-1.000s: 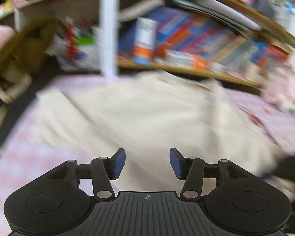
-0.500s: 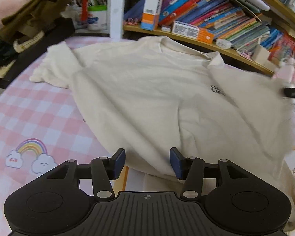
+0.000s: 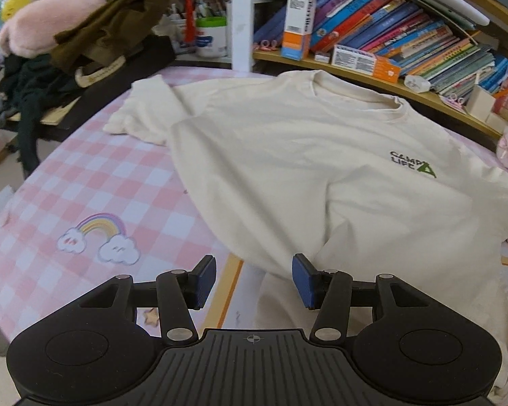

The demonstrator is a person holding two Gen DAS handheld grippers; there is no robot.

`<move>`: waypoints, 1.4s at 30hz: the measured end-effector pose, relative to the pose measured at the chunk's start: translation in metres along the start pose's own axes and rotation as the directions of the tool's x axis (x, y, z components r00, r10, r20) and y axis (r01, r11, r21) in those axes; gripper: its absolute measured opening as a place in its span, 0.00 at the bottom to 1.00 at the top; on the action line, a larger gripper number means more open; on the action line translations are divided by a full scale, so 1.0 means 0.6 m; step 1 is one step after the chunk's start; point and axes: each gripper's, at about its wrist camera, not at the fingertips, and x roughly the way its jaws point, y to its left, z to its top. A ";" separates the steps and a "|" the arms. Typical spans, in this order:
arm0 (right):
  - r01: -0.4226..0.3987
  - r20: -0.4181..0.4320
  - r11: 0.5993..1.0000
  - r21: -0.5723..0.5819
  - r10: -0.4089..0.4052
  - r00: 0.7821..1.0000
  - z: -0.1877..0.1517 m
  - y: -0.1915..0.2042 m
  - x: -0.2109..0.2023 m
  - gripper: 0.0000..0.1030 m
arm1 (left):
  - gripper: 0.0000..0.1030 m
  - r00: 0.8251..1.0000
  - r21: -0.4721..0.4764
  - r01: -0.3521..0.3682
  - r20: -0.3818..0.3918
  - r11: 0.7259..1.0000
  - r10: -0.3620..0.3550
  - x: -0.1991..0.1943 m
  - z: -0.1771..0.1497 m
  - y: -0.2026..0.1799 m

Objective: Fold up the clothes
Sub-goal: 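Grasp the sleeve with the right gripper, pull it flat, release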

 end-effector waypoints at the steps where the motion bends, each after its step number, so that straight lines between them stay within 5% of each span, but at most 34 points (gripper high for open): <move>1: 0.005 0.006 1.000 0.007 -0.005 1.000 -0.001 -0.003 0.001 0.04 | 0.49 1.000 -0.006 -0.009 -0.003 1.000 0.009 -0.003 -0.003 0.001; 7: 0.019 0.015 1.000 0.016 -0.019 1.000 0.005 -0.019 0.019 0.01 | 0.49 0.999 -0.013 -0.043 -0.017 0.999 0.043 -0.012 -0.016 0.000; 13: -0.073 0.011 0.993 0.092 0.072 0.997 0.002 -0.034 0.013 0.03 | 0.49 0.998 -0.017 -0.052 -0.024 0.998 0.052 -0.015 -0.024 -0.003; 15: -0.121 0.021 0.984 0.133 0.119 0.993 0.000 -0.047 -0.001 0.14 | 0.49 0.998 -0.020 -0.052 -0.028 0.998 0.051 -0.015 -0.026 -0.004; 17: -0.134 0.039 0.977 0.165 0.130 0.991 -0.002 -0.058 -0.018 0.37 | 0.49 0.998 -0.021 -0.049 -0.032 0.999 0.048 -0.013 -0.027 -0.006; 21: -0.172 0.019 0.957 0.235 0.172 0.985 -0.012 -0.074 -0.040 0.40 | 0.49 0.998 -0.015 -0.037 -0.041 0.999 0.036 -0.006 -0.027 -0.015; 27: -0.166 -0.056 0.958 0.235 0.184 0.981 -0.033 -0.055 -0.017 0.39 | 0.49 0.999 0.016 -0.030 -0.045 0.999 0.031 -0.003 -0.023 -0.030; 30: -0.150 -0.063 0.968 0.202 0.166 0.984 -0.037 -0.039 -0.007 0.29 | 0.49 0.998 0.018 -0.038 -0.046 0.999 0.039 -0.008 -0.026 -0.030; 33: -0.160 -0.047 0.975 0.152 0.168 0.985 -0.032 -0.028 -0.004 0.05 | 0.49 0.998 0.017 -0.047 -0.046 0.999 0.048 -0.015 -0.028 -0.029; 42: -0.050 -0.011 0.998 0.031 0.050 0.999 -0.010 -0.022 0.025 0.05 | 0.49 0.995 -0.007 -0.083 -0.048 0.996 0.083 -0.034 -0.043 -0.014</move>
